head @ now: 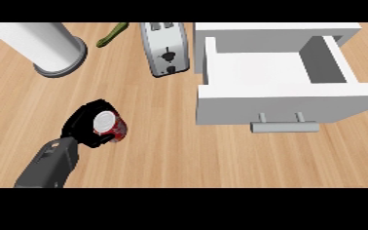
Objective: Pick up the can, place it into the drawer and close the drawer
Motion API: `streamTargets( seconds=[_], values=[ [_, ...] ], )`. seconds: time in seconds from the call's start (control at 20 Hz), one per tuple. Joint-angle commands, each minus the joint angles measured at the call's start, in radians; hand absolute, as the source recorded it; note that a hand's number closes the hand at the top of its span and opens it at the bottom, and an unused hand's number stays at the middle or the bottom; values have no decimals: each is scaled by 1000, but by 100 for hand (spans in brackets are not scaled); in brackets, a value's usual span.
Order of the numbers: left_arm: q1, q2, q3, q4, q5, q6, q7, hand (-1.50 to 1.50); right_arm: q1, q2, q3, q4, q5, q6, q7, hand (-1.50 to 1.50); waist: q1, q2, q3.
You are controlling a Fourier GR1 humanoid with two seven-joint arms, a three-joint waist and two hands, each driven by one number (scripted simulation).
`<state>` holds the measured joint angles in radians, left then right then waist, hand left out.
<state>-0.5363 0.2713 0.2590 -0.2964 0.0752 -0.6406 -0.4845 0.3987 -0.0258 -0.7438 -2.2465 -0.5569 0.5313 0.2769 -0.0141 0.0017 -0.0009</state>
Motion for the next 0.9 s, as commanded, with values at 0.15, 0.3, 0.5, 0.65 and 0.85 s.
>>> streamTargets(
  seconds=[0.15,0.3,0.5,0.65,0.85],
  values=[
    [30,-93,55,-92,76,135,-39,150,43,24,-14,7,-10,33,-37,-150,12,-7,2],
    [29,-159,124,-112,129,327,-66,150,26,25,-10,-10,7,-14,-8,-150,26,-10,2],
    [20,-234,97,-269,146,418,-24,150,48,25,9,-4,27,-6,-67,-150,23,-10,3],
    [111,-247,63,-464,171,427,75,150,111,26,14,-50,-30,-19,-47,-150,25,-12,3],
    [100,-270,-91,-629,235,542,145,150,58,26,25,-59,0,-50,-10,-150,21,-11,2]
  ],
)
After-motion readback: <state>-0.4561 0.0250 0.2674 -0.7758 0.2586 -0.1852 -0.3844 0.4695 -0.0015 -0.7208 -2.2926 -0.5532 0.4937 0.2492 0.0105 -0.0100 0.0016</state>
